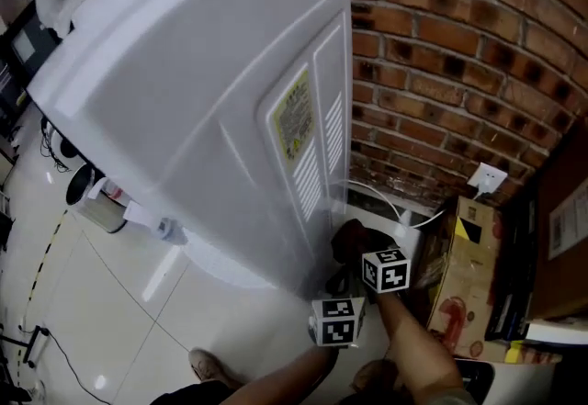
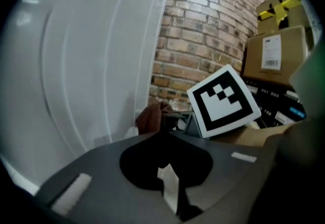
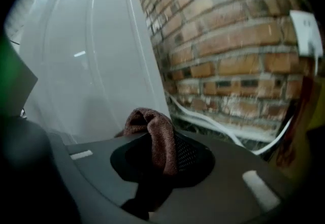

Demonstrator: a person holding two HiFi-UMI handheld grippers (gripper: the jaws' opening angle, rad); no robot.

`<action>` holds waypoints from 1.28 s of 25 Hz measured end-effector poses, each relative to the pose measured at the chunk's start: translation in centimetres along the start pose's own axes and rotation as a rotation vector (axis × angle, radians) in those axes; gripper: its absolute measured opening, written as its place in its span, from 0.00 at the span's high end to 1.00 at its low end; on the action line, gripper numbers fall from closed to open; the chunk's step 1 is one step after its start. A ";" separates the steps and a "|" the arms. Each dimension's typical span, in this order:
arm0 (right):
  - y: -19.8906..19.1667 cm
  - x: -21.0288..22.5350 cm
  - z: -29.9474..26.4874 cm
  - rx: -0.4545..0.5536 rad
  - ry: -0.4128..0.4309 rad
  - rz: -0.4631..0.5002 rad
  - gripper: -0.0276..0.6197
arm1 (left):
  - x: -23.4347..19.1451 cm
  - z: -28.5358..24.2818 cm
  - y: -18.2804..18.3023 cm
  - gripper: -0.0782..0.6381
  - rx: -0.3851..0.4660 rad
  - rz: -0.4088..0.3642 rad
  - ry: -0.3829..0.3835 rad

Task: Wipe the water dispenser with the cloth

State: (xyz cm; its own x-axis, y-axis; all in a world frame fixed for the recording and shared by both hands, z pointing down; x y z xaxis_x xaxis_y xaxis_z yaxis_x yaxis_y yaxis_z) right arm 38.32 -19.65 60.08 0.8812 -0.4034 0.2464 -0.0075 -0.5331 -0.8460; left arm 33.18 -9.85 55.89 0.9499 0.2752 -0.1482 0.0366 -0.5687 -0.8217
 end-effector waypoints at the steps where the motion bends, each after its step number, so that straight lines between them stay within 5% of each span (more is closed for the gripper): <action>1: 2.6 -0.2 1.8 0.055 -0.003 0.012 0.83 | 0.9 1.1 2.2 0.89 0.038 -0.009 -0.013; 12: 36.5 -7.8 20.2 0.636 0.015 0.235 0.82 | 4.0 17.8 28.5 0.89 0.486 -0.118 -0.026; 19: 51.2 -13.6 26.0 0.780 0.021 0.400 0.83 | 5.0 25.2 36.1 0.89 0.616 -0.145 -0.035; 24: 54.4 -14.8 23.8 0.681 0.008 0.461 0.83 | 5.8 26.8 38.7 0.89 0.653 -0.190 -0.017; 32: 50.6 -10.8 19.6 0.591 -0.042 0.392 0.83 | 5.4 23.9 36.8 0.89 0.608 -0.184 -0.017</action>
State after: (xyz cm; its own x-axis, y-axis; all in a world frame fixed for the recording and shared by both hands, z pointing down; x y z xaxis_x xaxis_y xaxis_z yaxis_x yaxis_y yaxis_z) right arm 37.67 -27.64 5.35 0.8834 -0.4480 -0.1374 -0.0808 0.1432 -0.9864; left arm 32.23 -10.75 11.73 0.9395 0.3420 0.0206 0.0112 0.0295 -0.9995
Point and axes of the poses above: the fingertips, and each gripper's own axes: z backward along the fingers, x to its right, y out of its top, the point moved 2 cm from there along z, backward along the fingers
